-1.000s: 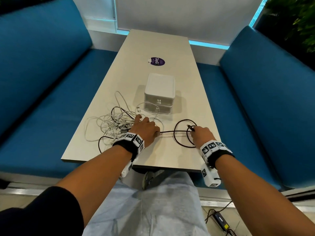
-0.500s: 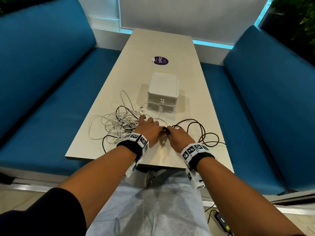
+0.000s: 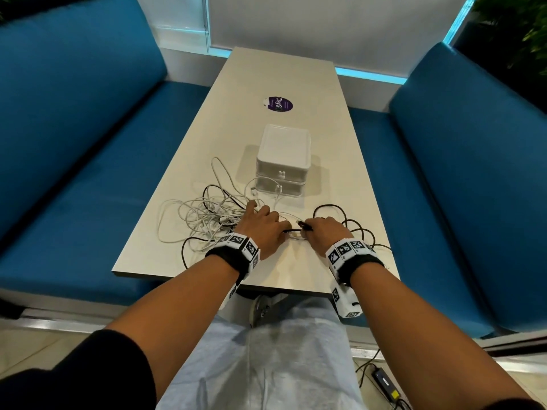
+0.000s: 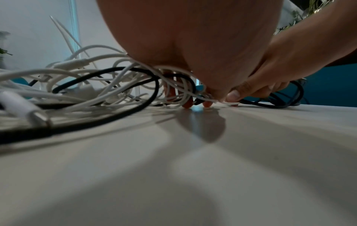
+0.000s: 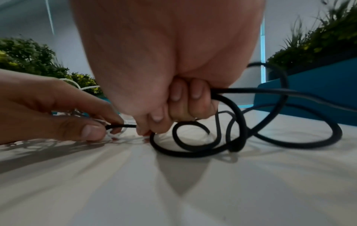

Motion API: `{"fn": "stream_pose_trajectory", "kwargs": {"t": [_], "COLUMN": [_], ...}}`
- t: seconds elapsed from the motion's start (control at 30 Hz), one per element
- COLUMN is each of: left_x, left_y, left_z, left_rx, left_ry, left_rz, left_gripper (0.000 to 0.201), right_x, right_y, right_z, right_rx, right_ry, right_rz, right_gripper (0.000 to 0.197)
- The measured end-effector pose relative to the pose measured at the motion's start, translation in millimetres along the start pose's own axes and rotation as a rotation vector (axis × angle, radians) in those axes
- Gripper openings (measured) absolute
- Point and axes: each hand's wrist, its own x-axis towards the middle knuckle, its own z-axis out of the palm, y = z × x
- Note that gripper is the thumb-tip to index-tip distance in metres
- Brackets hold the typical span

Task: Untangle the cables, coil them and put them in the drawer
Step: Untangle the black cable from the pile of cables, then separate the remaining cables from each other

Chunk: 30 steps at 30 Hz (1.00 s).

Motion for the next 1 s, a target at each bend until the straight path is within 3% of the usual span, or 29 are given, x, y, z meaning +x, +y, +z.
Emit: {"fn": "stream_pose_trajectory", "kwargs": {"t": [0.2, 0.6, 0.73, 0.87, 1.0], "left_x": [2.3, 11.8, 11.2, 12.9, 12.3], "left_y": [7.5, -3.9, -7.6, -10.4, -15.4], "left_z": [-6.0, -8.0, -6.7, -5.9, -7.3], "left_rx": [-0.047, -0.122, -0.126, -0.142, -0.143], "left_ry": [-0.021, -0.087, -0.106, -0.102, -0.081], "left_rz": [-0.071, -0.166, -0.156, -0.128, -0.096], "left_gripper": [0.036, 0.025, 0.025, 0.026, 0.030], "right_x": [-5.8, -9.8, -12.9, -13.5, -24.7], "right_y": [-1.3, 12.2, 16.9, 17.7, 43.6], "right_z": [-1.1, -0.3, -7.0, -15.8, -33.0], "right_rx": [-0.079, 0.112, 0.040, -0.200, -0.339], "right_ry": [0.012, 0.213, 0.095, 0.047, 0.034], "right_rz": [-0.044, 0.016, -0.024, 0.079, 0.312], "right_gripper": [0.023, 0.023, 0.021, 0.024, 0.025]}}
